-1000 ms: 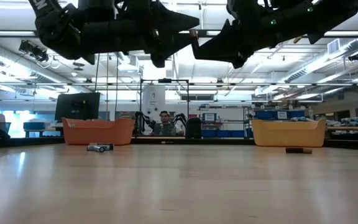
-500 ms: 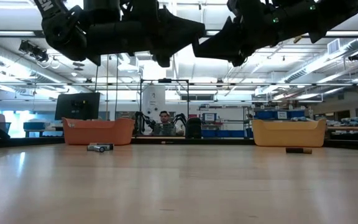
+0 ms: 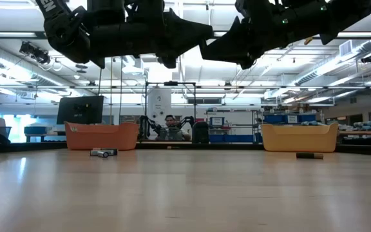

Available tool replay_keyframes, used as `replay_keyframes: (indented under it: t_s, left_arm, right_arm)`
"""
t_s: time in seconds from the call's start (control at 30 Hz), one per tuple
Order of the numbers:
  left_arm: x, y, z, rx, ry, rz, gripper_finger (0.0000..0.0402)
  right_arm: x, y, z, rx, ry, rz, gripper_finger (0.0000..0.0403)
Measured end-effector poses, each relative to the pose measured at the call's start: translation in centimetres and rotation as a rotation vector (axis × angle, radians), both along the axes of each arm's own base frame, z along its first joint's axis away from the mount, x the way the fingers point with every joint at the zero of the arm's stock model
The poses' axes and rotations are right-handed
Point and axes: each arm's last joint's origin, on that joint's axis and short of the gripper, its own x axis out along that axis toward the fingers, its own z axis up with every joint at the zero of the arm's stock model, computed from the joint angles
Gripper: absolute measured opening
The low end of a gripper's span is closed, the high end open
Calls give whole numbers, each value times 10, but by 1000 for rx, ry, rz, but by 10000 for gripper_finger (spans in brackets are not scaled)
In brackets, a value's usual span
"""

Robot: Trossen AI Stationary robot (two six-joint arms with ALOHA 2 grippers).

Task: Sort batteries
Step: Put the big copper and black battery into the blue bin

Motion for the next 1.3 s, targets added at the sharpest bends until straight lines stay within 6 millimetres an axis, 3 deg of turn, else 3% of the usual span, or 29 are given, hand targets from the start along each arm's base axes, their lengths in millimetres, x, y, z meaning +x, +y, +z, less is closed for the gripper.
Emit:
replay_keyframes:
  t_s: [0.23, 0.47, 0.6, 0.77, 0.93, 1.03, 1.3]
  left_arm:
    - [-9, 2, 13, 44, 67, 7, 56]
    - [-37, 3, 41, 133, 189, 16, 56]
    - [-63, 4, 60, 138, 257, 47, 56]
    - [-96, -2, 81, 145, 368, 103, 56]
    - [-116, -15, 104, 153, 603, 153, 56]
    - [-122, -27, 112, 177, 732, 99, 56]
    - [-135, -65, 98, 40, 1017, -72, 56]
  right_arm:
    - [-3, -1, 7, 3, -22, -16, 109]
    - [-14, -8, 20, -93, 1, -95, 123]
    - [-22, -11, 18, -106, 85, -104, 92]
    - [-26, -17, 7, -84, 198, -129, 14]
    - [-24, -19, -2, -73, 250, -110, 16]
    - [-20, -20, -6, -75, 254, -97, 7]
    - [-11, -23, -26, -76, 307, -102, 7]
